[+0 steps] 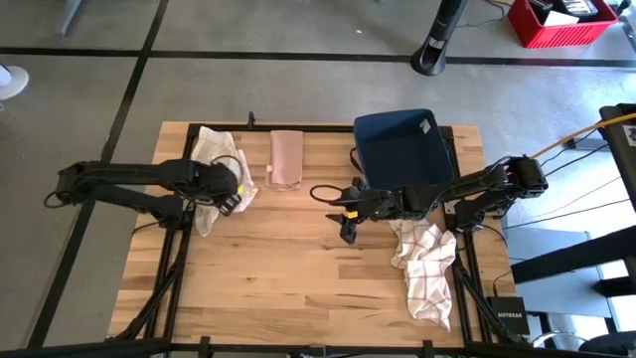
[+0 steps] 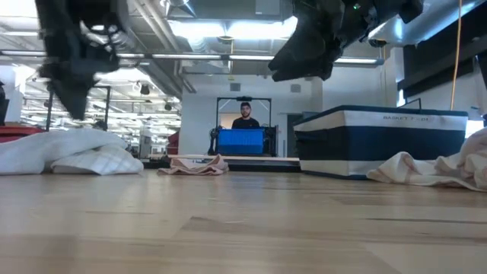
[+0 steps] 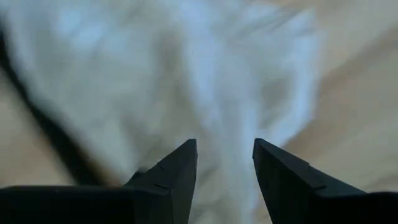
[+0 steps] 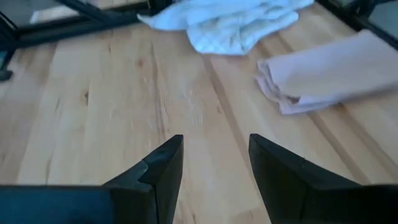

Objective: Fold towel
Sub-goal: Fold the white patterned towel

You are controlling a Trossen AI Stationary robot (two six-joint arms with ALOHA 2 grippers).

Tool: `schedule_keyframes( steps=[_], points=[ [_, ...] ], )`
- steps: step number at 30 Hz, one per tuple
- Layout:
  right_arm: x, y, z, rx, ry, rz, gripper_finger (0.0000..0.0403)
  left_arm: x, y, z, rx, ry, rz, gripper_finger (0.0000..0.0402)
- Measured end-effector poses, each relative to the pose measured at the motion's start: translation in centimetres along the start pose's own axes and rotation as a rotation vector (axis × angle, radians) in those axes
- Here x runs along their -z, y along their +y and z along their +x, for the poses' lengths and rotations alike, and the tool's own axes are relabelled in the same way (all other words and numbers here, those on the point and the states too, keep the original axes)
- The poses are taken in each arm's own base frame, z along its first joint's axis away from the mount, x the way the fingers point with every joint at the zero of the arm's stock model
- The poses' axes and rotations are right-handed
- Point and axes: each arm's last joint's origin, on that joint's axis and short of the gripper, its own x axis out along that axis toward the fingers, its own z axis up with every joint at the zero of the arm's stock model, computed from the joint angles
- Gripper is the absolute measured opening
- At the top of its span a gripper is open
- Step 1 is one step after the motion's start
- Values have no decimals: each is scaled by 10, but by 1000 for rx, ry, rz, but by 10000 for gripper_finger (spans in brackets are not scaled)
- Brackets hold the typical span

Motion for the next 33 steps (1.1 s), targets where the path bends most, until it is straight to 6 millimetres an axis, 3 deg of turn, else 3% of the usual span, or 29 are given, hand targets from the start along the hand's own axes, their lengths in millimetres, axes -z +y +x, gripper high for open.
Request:
schedule_keyframes(
  steps=[9,16,19,26,33],
  points=[
    [7,-1,1,-7,-1,-14,186,11,1,35,15,89,15,150],
    [6,-1,1,-26,-3,-49,186,8,-7,38,133,63,49,148],
    [6,0,1,-28,-6,-84,186,7,-10,37,158,41,72,120],
    [6,2,1,-120,13,-112,186,7,-18,34,242,17,121,10],
    [7,2,1,-136,21,-112,186,24,-47,19,478,16,297,4]
  ],
)
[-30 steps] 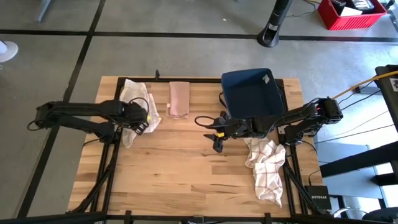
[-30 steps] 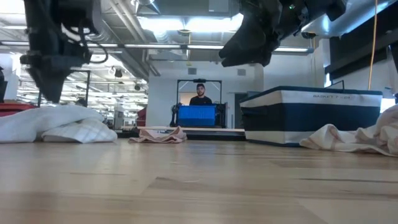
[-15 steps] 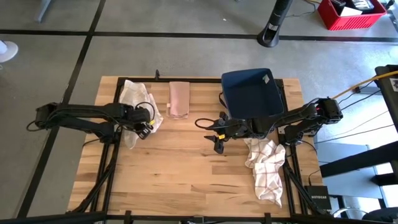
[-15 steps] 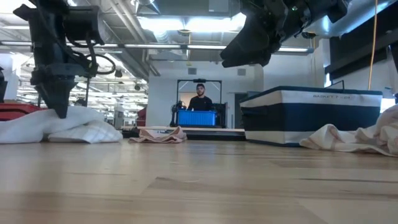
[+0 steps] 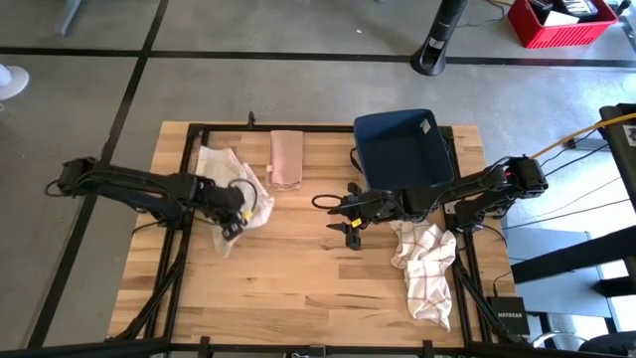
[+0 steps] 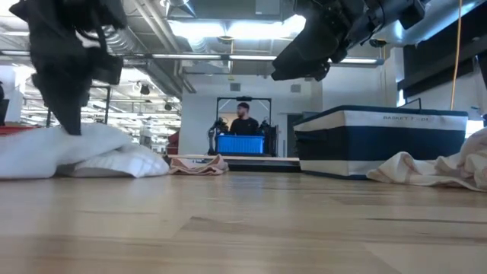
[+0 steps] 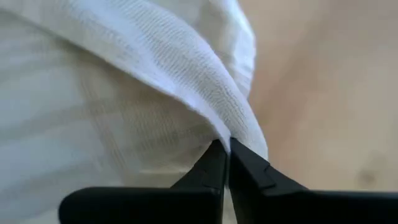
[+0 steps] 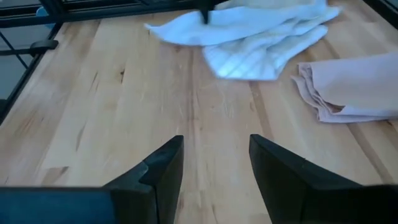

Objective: Fold towel
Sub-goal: Fold the white patterned towel

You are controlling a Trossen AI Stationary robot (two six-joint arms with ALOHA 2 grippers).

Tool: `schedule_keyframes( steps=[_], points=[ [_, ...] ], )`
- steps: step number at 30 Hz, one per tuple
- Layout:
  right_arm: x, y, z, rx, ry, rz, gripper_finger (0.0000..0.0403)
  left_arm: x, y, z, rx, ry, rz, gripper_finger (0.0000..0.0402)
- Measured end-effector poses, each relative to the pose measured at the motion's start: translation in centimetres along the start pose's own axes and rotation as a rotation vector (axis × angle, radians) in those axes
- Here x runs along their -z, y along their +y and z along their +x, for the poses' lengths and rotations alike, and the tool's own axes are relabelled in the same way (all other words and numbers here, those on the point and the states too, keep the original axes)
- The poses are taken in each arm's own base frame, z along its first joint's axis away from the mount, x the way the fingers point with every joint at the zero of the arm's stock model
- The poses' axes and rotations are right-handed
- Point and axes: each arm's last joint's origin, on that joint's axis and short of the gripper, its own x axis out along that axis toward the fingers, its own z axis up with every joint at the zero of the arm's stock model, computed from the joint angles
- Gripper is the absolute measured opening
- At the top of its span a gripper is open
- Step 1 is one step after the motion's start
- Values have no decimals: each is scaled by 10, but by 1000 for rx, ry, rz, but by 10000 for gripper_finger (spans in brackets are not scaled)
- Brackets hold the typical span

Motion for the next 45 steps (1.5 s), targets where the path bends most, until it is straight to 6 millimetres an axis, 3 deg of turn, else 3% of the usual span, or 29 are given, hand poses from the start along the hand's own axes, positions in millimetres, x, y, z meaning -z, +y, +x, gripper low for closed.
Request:
schedule_keyframes(
  steps=[11,21,24,27,36,40,45],
  points=[
    [-9,7,-1,-24,-99,57,186,25,-71,-5,318,-154,225,4],
    [-10,62,-7,-154,-233,4,186,37,-116,7,467,-295,465,2],
    [-6,79,4,-170,-298,-47,186,37,-121,7,496,-315,475,4],
    [-9,93,19,-174,-315,-74,186,23,-120,4,518,-395,400,6],
    [-25,103,70,-88,-260,-176,186,-11,-114,-3,568,-579,278,5],
    [-16,108,87,-130,-156,-156,186,-7,-119,-5,601,-573,278,6],
    [-5,109,93,-154,-46,-132,186,3,-125,-7,621,-556,319,7]
  ],
)
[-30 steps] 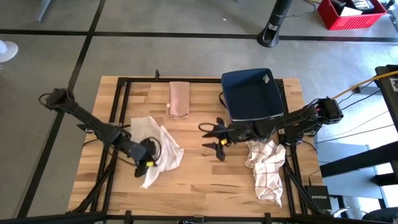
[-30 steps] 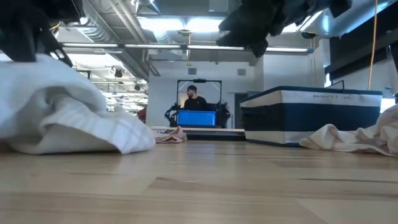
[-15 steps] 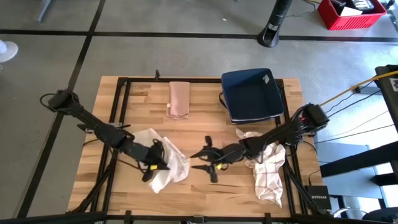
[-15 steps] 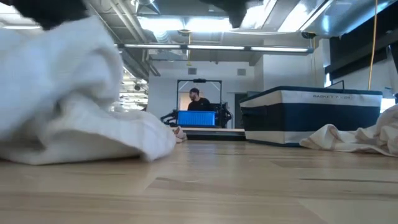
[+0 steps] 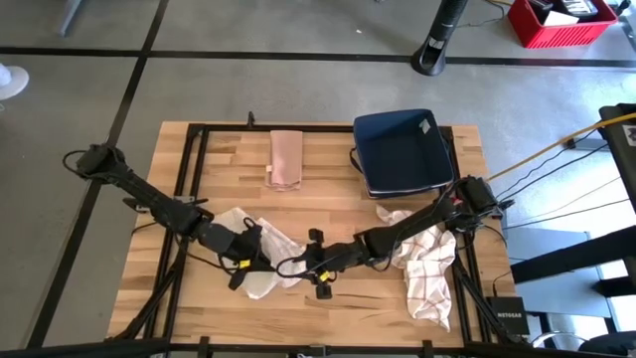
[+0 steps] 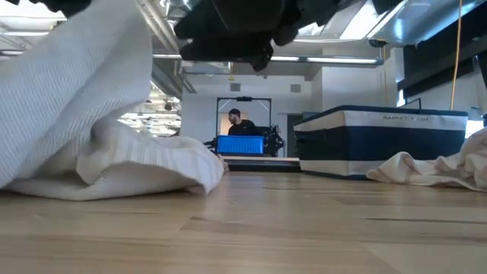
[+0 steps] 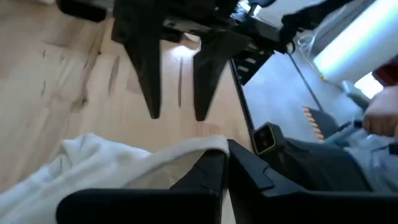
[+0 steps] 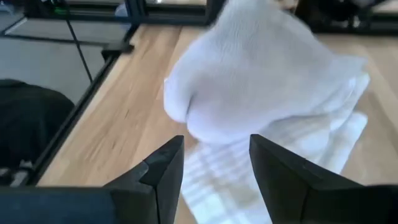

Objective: Fold towel
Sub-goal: Fold the white patterned towel

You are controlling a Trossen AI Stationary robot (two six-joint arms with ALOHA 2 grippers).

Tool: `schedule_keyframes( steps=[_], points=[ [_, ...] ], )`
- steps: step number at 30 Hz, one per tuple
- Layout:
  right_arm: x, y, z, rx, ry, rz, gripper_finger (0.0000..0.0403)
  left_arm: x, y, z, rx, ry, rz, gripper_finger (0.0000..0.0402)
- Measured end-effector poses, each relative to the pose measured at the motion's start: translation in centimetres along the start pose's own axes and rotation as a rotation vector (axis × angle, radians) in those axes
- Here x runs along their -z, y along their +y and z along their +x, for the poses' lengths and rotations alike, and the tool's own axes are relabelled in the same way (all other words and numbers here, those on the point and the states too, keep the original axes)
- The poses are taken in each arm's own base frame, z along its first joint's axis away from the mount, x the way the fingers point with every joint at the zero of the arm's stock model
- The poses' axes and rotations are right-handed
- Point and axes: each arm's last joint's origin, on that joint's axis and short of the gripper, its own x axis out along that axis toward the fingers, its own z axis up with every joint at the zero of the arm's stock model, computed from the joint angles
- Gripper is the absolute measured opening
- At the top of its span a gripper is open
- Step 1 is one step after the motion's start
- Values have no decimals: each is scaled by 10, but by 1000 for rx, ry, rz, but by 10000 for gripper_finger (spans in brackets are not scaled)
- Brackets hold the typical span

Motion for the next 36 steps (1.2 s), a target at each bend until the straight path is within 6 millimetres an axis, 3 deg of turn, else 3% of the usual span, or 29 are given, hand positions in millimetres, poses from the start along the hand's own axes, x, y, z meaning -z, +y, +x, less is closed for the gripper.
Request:
schedule_keyframes(
  steps=[9,14,17,19,25,30,34,36],
  points=[
    [4,2,4,-61,11,21,186,-20,5,-4,-356,-391,-14,6],
    [18,-1,24,64,-52,13,186,-21,1,-1,-349,-445,-11,3],
    [24,-3,23,115,16,-62,186,-17,-2,0,-276,-375,67,2],
    [22,-5,13,125,92,-97,186,-12,-5,2,-213,-290,130,4],
    [-15,-3,-16,100,103,-52,186,20,-2,10,-29,101,142,2],
    [-27,-2,-5,110,-91,-42,186,40,3,29,-37,213,97,3],
    [-3,-10,17,150,-12,-100,186,58,6,45,32,327,42,2],
    [9,-14,25,90,43,-133,186,67,9,51,15,380,4,4]
  ],
)
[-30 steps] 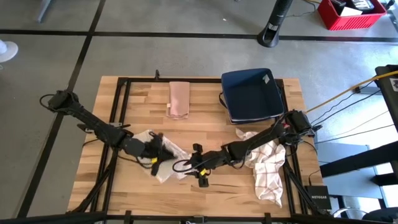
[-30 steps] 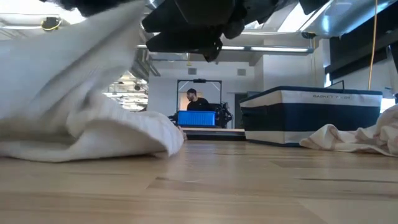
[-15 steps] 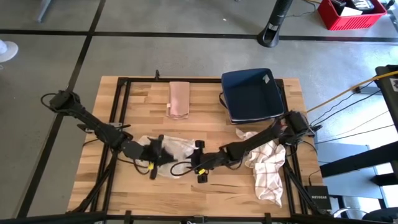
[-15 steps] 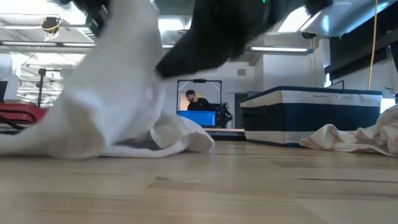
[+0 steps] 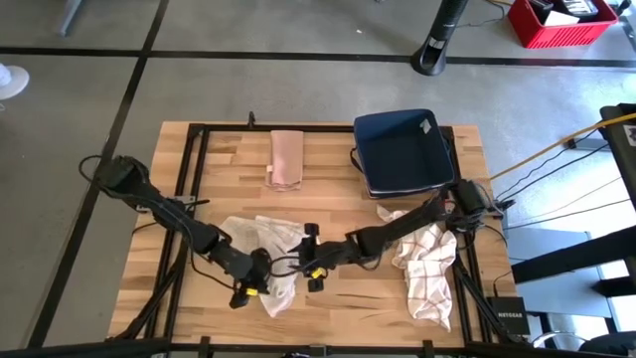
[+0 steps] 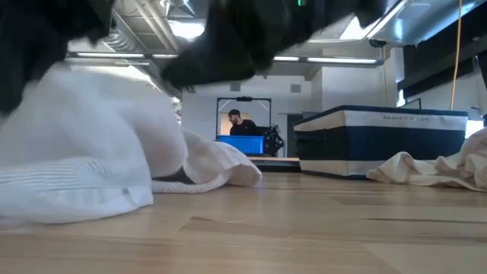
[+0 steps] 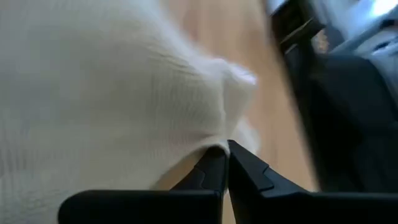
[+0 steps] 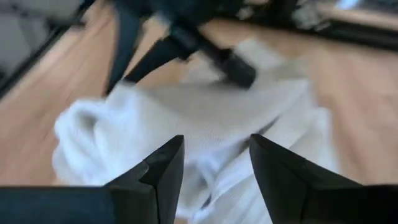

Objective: Fold towel
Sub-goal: Fold the white patterned towel

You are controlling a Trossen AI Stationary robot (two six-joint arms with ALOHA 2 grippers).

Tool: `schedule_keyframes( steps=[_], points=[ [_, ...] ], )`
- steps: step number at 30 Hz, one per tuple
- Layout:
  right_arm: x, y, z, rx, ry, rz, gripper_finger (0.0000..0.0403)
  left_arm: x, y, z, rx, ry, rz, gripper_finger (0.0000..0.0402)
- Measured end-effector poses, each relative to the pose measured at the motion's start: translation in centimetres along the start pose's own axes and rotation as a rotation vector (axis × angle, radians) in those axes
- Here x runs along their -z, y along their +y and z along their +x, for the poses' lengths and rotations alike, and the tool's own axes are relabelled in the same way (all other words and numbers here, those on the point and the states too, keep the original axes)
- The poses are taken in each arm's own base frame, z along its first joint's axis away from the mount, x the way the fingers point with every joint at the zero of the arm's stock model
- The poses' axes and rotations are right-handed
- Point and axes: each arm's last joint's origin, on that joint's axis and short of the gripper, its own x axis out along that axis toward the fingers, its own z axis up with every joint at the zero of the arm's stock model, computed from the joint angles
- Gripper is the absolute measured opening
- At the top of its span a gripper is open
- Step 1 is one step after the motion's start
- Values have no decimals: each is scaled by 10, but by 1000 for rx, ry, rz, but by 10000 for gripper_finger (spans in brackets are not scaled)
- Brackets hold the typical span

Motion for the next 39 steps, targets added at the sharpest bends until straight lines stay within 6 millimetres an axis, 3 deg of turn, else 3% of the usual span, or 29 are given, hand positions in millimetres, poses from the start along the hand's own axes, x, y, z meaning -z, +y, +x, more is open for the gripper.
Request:
schedule_keyframes(
  steps=[3,10,17,20,24,26,31,34,39],
  points=[
    [9,-2,6,-69,40,-26,186,7,5,9,-20,53,-68,3],
    [13,-29,11,132,87,3,186,10,6,12,-17,82,-122,4],
    [34,-32,25,-16,166,89,178,9,6,12,-11,76,-105,3],
    [37,-32,25,-3,190,83,135,9,7,12,-14,75,-98,5],
    [47,-35,15,48,359,49,26,12,9,11,-42,111,-100,2],
    [49,-35,6,59,439,62,16,15,11,11,-61,134,-115,3],
    [49,-18,-23,39,618,148,9,21,15,9,-113,206,-200,6],
    [51,8,-37,-16,698,233,10,22,16,8,-126,223,-221,7],
    [48,53,-45,-135,668,319,19,19,19,4,-134,217,-242,7]
  ],
)
